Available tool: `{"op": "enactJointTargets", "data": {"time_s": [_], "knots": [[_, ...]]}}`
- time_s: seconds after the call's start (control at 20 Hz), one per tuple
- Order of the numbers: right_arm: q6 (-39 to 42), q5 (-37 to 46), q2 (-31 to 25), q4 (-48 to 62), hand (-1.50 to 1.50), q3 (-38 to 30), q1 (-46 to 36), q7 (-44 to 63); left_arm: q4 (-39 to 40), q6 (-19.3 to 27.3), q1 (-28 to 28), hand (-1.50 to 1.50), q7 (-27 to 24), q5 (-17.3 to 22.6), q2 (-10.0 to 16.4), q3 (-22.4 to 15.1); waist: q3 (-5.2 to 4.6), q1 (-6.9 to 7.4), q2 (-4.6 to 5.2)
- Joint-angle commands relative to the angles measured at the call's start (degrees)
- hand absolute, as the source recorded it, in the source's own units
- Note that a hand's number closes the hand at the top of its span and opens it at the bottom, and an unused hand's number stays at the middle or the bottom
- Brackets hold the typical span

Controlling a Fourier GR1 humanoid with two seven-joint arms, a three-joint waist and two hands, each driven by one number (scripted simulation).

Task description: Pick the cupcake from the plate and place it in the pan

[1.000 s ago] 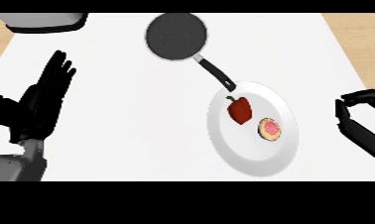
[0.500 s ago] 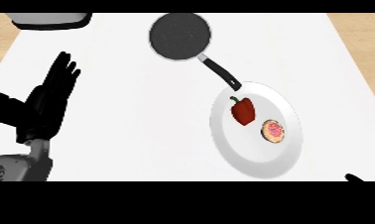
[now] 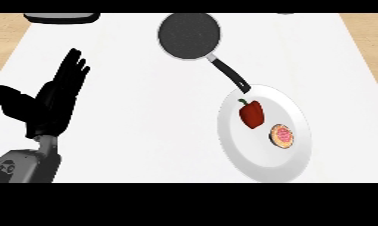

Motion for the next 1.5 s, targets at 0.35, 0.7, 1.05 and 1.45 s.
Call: {"op": "enactJointTargets", "data": {"time_s": [0.35, 0.7, 1.05, 1.45], "knots": [[23.6, -3.1, -6.1, 1.2, -1.50, 14.0, -15.0, 22.9, 1.4, -0.5, -1.1, 0.00, -0.5, -2.0, -1.7, -1.1, 0.02, 1.30, 0.09], [33.6, 0.5, 4.1, 2.9, -1.50, 23.1, -30.8, 36.0, 0.7, -2.6, -1.6, 0.00, 1.9, -1.1, -0.8, 2.0, 0.10, 0.50, -0.14], [38.4, 9.5, 8.1, 0.8, -1.50, 29.3, -32.7, 47.0, -4.1, -0.7, 3.4, 0.00, 1.8, -3.2, -2.4, 1.5, 0.11, 0.05, -0.44], [39.7, 16.2, 19.4, 10.9, -1.50, 29.1, -37.7, 42.4, 4.5, -4.7, -2.6, 0.00, 0.2, -3.2, -3.3, 6.0, 0.14, -0.69, -0.23]]}}
